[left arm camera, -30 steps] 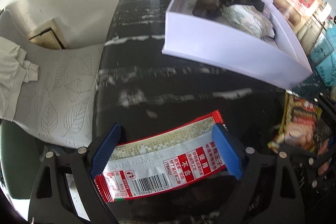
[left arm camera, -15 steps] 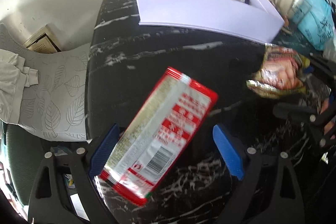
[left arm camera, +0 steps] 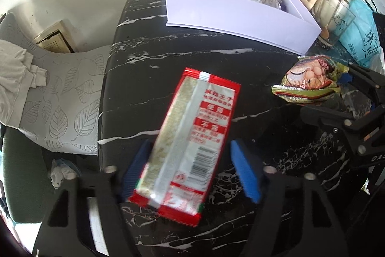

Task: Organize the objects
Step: 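Grasp the red-and-white spicy packet with the left tool while the right tool grasps the cereal bag, then lift the red-and-white packet with the left tool while the right tool lifts the cereal bag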

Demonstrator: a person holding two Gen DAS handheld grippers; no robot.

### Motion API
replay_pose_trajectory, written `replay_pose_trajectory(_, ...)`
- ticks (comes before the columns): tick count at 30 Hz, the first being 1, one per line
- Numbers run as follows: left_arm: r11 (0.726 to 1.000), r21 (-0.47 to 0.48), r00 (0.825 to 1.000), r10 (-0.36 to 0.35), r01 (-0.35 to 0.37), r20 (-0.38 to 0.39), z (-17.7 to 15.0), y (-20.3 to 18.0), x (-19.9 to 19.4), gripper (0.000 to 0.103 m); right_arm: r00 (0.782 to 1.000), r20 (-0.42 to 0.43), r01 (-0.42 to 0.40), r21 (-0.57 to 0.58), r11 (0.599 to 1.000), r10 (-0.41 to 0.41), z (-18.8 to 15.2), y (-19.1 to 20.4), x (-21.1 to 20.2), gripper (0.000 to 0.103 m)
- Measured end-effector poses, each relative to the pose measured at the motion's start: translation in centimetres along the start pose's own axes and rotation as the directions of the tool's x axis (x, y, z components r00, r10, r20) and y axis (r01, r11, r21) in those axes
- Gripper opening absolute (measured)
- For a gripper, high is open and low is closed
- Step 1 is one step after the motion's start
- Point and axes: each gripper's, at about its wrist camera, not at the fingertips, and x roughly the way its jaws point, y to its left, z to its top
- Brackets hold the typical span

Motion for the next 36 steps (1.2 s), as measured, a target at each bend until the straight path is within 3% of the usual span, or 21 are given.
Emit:
replay_pose_trajectory(13,1.0,-0.024,1.0,0.013,-0.012,0.01,-0.1,-1.6,-0.1,0.055,0.999,-0.014,0.032,0.025,0.999,-0.031,0.4,-0.3,1.4,0.089)
replay_pose_trajectory(22,1.0,0.003,1.0,-0.014,0.014,0.015,0.1,-3.3,-0.2,0.052,1.0,0.009,0.029,0.02,0.999,-0.029,-0.6,-0.8,0.3,0.059)
replay_pose_trajectory(27,1.0,0.018,1.0,-0.021,0.021,0.007,0.3,-3.8,-0.2,0.051,1.0,0.005,0.018,0.016,1.0,-0.018,-1.3,-0.9,-0.2,0.058)
replay_pose_trajectory(36,0.995,0.089,0.999,-0.039,0.037,0.018,1.0,-5.3,0.5,0.064,1.0,-0.003,0.0,-0.002,1.0,0.0,-2.2,-0.9,-1.0,0.058)
